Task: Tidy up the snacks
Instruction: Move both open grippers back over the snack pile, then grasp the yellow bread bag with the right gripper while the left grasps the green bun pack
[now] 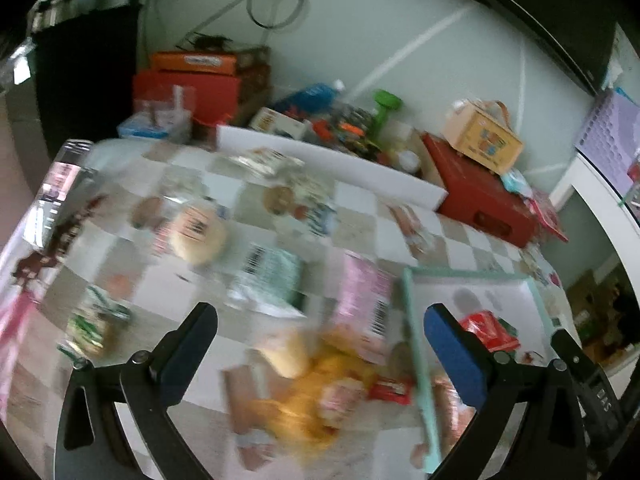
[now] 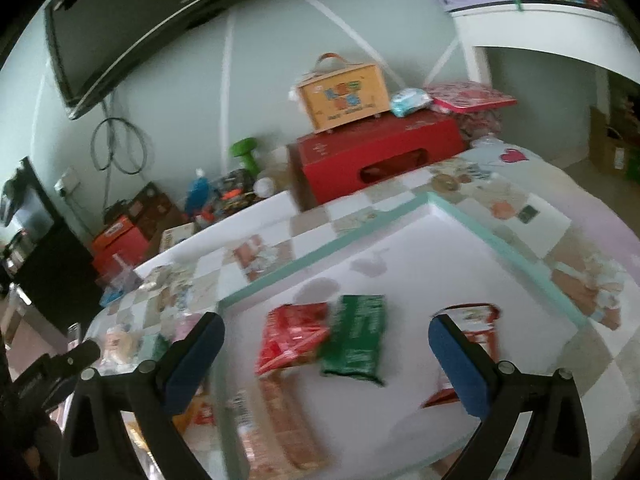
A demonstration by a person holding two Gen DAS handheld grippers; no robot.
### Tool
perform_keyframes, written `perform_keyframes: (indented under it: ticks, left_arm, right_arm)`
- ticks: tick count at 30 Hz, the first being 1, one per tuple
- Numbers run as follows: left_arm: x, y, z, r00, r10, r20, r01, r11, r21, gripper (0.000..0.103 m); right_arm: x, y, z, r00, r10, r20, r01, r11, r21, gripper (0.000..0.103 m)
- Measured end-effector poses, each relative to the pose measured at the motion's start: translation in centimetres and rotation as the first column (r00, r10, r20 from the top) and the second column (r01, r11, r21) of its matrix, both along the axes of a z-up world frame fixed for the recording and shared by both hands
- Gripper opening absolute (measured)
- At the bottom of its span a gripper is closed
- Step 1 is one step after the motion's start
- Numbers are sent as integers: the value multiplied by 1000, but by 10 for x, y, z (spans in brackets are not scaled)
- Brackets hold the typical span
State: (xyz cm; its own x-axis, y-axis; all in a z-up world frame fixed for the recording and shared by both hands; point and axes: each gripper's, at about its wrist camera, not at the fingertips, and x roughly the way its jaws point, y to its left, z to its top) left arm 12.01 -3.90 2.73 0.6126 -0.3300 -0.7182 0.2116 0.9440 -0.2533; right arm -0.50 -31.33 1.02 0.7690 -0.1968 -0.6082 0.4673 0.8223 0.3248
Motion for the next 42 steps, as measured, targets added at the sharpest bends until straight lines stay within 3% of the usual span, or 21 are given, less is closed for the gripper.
perform_keyframes:
  ticks: [8, 18, 24, 31, 36, 42]
  left_arm:
    - [4, 66, 12, 991, 130, 36, -129, 991, -25, 103]
    - [7, 121, 4, 973, 230, 16, -231, 973, 22, 103]
    - [18, 137, -17, 962, 271, -44, -266, 960, 86, 103]
    - [35, 142, -51, 933, 331, -143, -295, 929, 225, 103]
    - [41, 139, -64, 928, 319, -195, -271, 933, 238, 103]
    - [44, 133, -77, 920, 301, -252, -241, 940, 243, 99]
  right_arm:
    - [27, 63, 2, 984, 177, -9, -177, 984, -31, 103]
    - [53, 133, -19, 942, 330, -63, -330, 944, 19, 103]
    - [67, 162, -38, 922, 363, -132, -363, 931, 23, 103]
    - [84, 193, -55, 891, 393, -227, -411, 911, -36, 93]
    - [91, 201, -64, 876, 404, -262, -428, 903, -39, 91]
    - [90, 203, -69, 863, 412, -292, -440, 897, -34, 79]
